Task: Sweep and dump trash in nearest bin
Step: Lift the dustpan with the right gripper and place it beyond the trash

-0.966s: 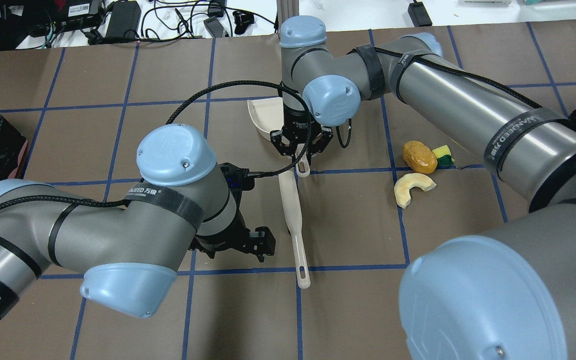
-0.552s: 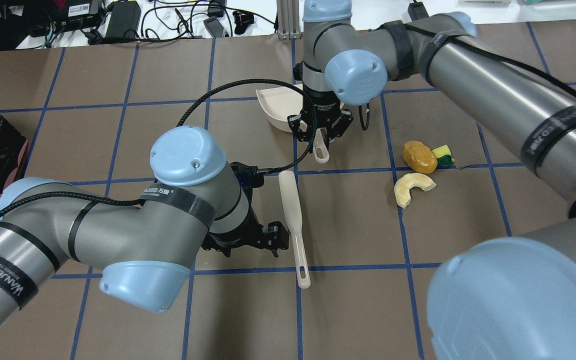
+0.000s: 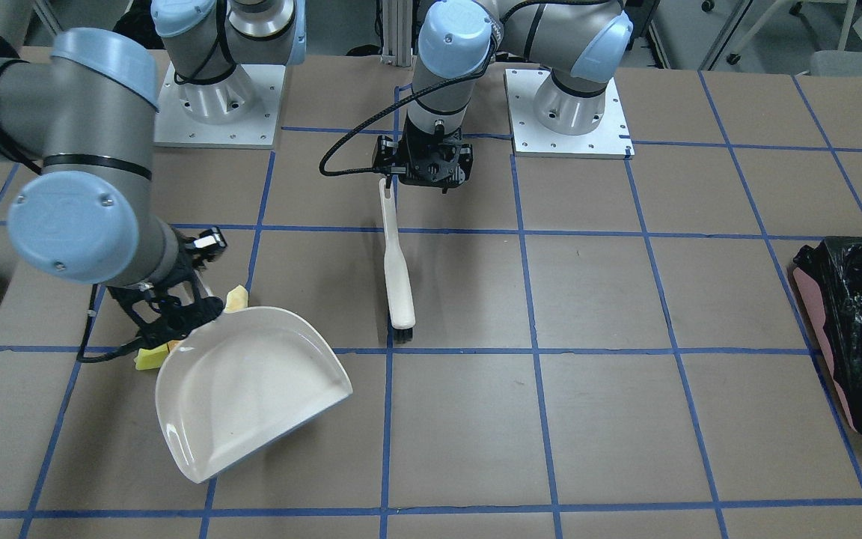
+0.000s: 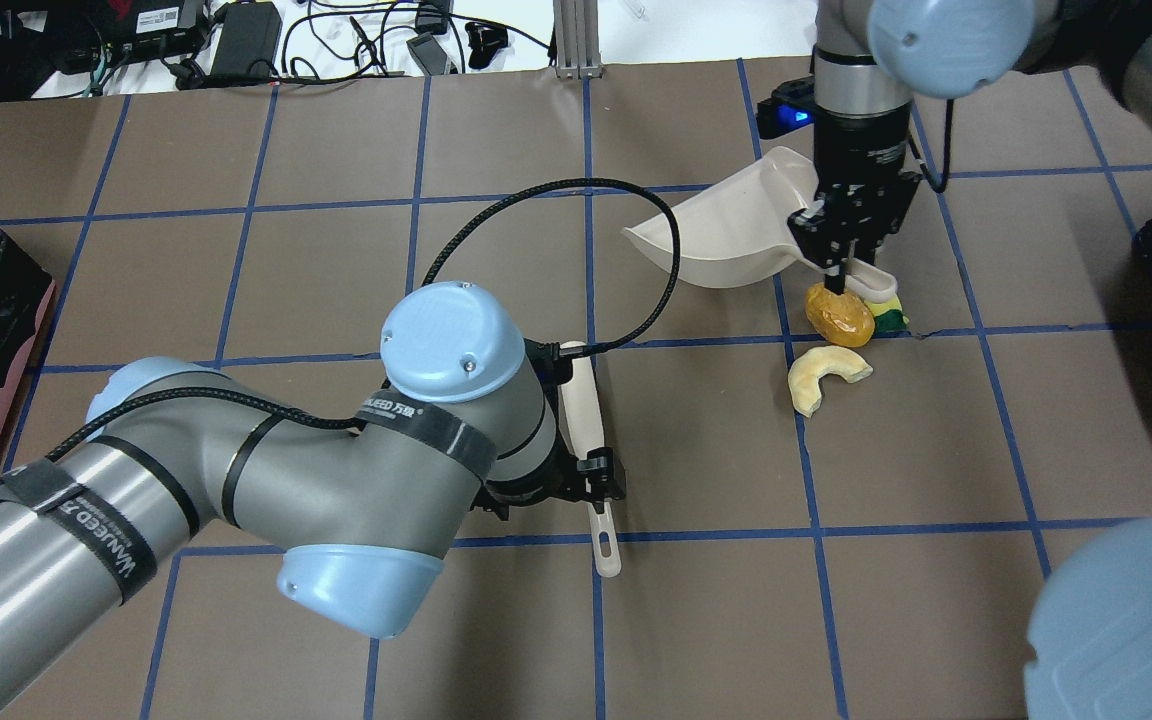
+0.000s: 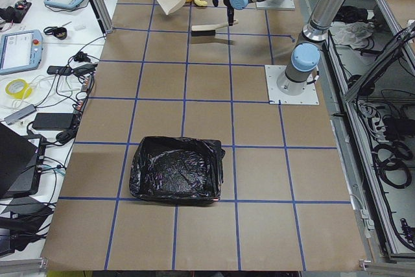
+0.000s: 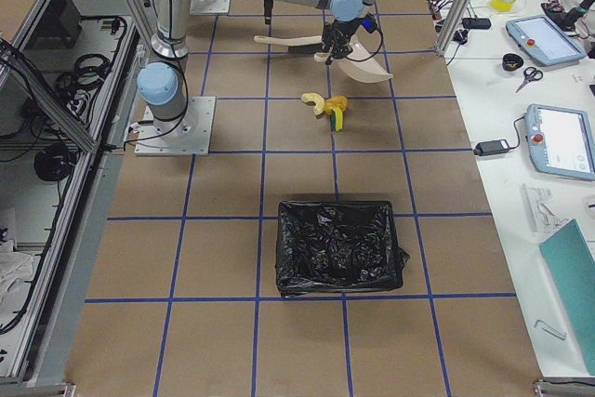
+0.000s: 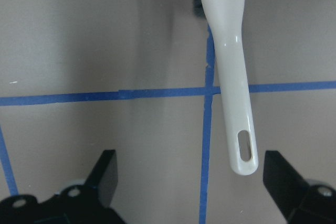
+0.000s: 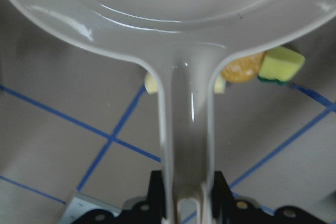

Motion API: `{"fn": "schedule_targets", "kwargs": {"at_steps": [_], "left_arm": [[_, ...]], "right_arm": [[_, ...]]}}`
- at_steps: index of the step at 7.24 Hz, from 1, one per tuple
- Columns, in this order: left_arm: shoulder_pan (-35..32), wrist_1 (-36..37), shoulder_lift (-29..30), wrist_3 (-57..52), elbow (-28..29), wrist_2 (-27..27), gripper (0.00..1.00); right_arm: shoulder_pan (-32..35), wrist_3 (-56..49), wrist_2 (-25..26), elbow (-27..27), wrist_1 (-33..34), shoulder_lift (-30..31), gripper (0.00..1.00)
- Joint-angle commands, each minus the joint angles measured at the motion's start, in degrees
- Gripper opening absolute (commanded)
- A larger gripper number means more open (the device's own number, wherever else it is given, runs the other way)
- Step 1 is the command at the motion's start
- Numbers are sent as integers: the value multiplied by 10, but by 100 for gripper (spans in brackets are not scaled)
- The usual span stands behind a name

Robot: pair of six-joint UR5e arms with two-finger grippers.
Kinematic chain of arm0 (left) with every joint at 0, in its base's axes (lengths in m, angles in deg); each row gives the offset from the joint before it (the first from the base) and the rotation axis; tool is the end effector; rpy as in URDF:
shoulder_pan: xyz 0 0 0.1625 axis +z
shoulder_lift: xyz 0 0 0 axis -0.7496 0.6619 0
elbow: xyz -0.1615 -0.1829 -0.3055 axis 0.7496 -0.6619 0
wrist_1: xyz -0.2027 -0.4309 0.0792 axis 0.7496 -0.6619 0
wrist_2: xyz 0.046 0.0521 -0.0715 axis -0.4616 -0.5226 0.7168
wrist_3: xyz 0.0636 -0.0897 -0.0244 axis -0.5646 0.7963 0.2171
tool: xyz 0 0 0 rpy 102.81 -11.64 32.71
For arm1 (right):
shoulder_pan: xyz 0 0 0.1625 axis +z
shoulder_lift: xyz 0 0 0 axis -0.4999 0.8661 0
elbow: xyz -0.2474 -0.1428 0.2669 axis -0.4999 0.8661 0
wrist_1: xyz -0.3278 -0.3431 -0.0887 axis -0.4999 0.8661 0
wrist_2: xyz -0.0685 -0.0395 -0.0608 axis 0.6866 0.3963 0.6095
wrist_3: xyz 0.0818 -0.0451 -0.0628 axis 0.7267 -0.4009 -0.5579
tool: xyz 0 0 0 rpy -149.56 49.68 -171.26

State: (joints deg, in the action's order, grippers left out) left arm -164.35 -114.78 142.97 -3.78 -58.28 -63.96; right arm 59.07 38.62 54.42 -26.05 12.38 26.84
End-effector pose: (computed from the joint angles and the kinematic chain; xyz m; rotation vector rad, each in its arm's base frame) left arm -0.3534 -0.3893 0.1991 0.0362 -3.0290 -0.1360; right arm 0.1049 -0.6377 0.3048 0.8599 -2.9076 -0.6970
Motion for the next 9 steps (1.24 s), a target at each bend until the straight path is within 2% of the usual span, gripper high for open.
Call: {"fn": "schedule_targets", "kwargs": {"at_steps": [1,3,4,5,7,8,9], "left_arm": [[-25,39,39,57,1,-10,98],[-54,42,68,93,2,-46,94],[-57,43,78,114,4,-46,93],[-58,53,87,133,4,-42,90],[-72,71,98,147,6,-42,85],[-73,73,99,151,10,-41,75],[-73,72,99,151,15,-41,58]], "right_arm": [[-82,-205,60,-6,-32,30,0],[-195,-341,125,-36,-26,44,0],[-248,-385,154,-49,-16,46,0],[-282,-432,175,-67,22,47,0],[-327,-585,177,-126,165,47,0],[-331,-651,177,-148,234,47,0],[-333,-703,177,-170,305,48,0]]}}
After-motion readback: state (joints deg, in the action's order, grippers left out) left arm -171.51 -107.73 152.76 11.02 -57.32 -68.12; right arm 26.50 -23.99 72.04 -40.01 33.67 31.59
